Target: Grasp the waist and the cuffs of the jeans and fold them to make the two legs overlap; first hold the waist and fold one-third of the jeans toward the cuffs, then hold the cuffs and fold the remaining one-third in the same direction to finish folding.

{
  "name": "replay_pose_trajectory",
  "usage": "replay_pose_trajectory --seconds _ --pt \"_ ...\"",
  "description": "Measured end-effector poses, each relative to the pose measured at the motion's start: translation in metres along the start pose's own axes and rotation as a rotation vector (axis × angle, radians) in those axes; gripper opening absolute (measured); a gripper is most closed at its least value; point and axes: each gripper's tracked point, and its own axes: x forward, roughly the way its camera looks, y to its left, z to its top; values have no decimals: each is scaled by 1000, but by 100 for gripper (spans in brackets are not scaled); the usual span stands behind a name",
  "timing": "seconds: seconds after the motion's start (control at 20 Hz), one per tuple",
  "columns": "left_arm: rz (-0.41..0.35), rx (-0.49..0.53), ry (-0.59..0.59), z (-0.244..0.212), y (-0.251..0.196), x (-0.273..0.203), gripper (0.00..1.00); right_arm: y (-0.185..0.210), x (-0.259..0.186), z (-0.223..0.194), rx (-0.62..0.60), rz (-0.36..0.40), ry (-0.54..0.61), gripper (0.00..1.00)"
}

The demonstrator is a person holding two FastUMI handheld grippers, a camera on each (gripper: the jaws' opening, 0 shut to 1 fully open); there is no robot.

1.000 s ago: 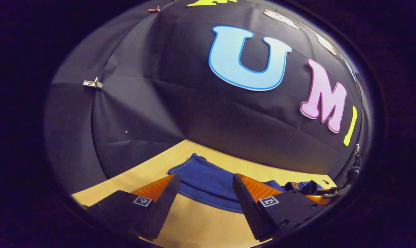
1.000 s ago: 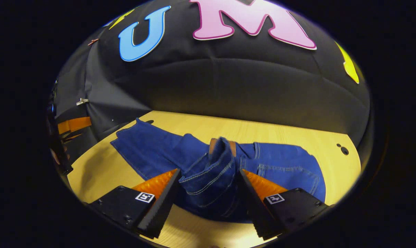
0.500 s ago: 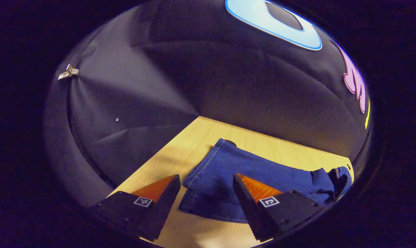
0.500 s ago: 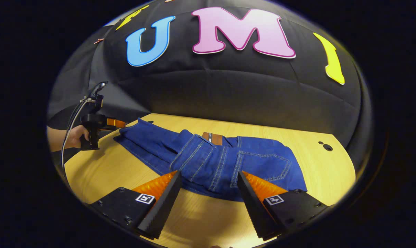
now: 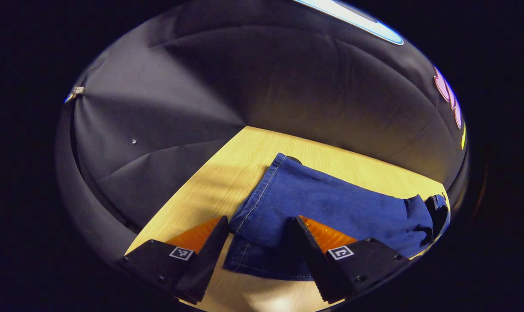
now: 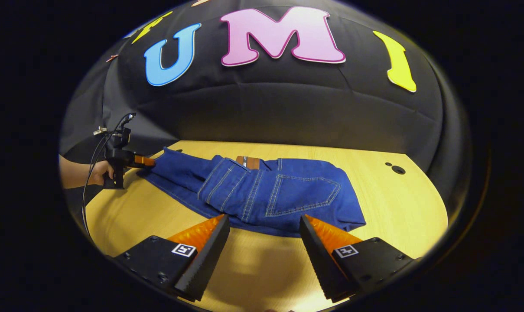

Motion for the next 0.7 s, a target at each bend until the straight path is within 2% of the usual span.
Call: replay_pose_trajectory --seconds 0.2,0.45,0.55,0.7 --pt "-14 24 38 -5 -6 2 94 -4 -10 -1 21 -7 -6 100" --pt "-90 65 108 -12 -27 -11 89 -10 -14 -8 10 -10 7 99" --pt "-87 25 80 -17 -35 -8 32 -19 -19 -14 18 -21 16 100" --pt "-88 -49 39 -13 -38 -6 26 -27 -21 -16 32 -34 20 100"
